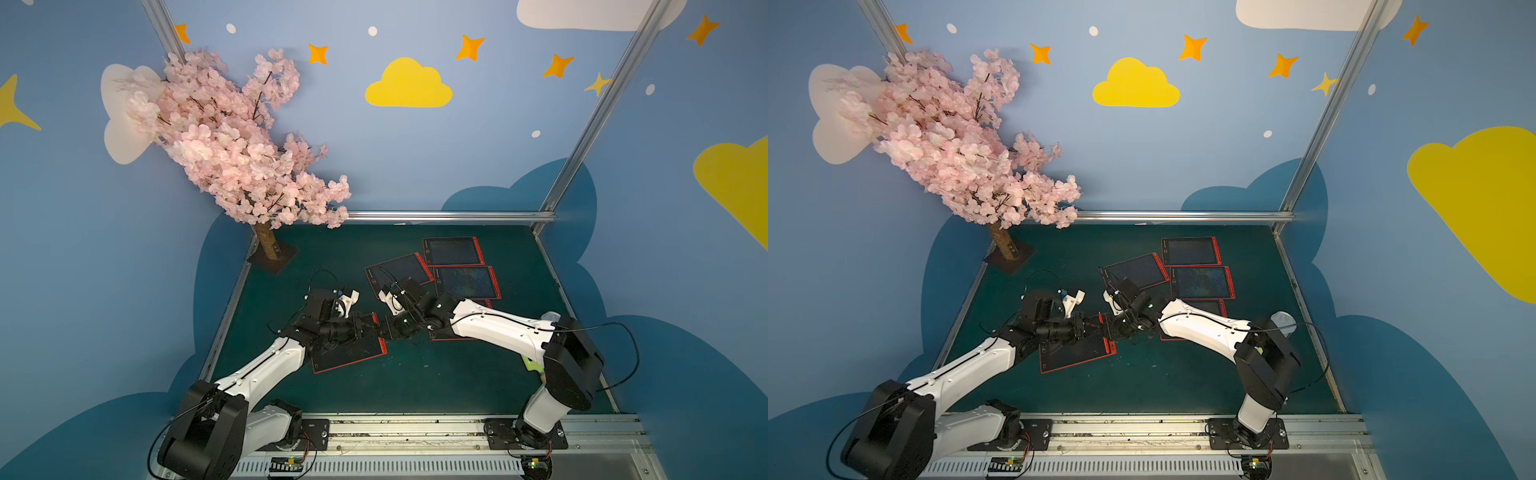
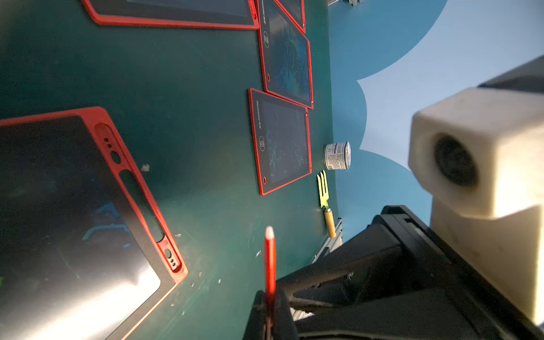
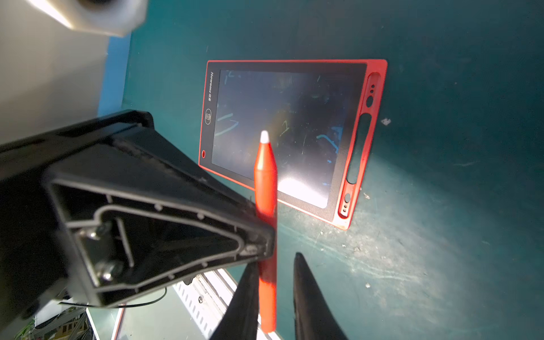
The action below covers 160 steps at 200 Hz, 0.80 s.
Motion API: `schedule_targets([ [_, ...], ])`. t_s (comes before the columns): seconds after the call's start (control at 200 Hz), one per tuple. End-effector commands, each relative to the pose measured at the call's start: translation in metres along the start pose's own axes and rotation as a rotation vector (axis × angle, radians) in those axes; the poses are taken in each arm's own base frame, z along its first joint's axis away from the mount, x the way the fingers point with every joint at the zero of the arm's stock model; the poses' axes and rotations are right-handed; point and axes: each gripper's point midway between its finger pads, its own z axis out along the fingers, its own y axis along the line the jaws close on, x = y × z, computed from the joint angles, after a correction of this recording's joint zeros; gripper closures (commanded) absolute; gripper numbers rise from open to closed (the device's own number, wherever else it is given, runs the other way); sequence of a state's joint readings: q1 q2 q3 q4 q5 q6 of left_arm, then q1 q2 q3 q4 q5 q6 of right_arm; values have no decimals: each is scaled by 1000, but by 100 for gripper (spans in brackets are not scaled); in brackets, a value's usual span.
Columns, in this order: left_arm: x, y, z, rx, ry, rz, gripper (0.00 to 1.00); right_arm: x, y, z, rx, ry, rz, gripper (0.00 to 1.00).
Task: Place the stylus back onto the writing tablet
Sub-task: Pick up the stylus from the center of the board.
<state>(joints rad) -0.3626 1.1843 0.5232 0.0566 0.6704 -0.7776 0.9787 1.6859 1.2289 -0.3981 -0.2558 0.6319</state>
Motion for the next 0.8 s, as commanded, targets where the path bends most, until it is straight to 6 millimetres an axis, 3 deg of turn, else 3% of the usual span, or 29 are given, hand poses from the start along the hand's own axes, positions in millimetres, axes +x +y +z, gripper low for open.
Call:
schedule_targets([
  [0.0, -1, -3, 1, 17, 5, -9, 97, -7, 0, 2, 8, -6, 7, 79],
  [0.796, -1, 0, 2, 19, 7, -48, 97, -5, 0, 7, -1, 6, 8, 86],
])
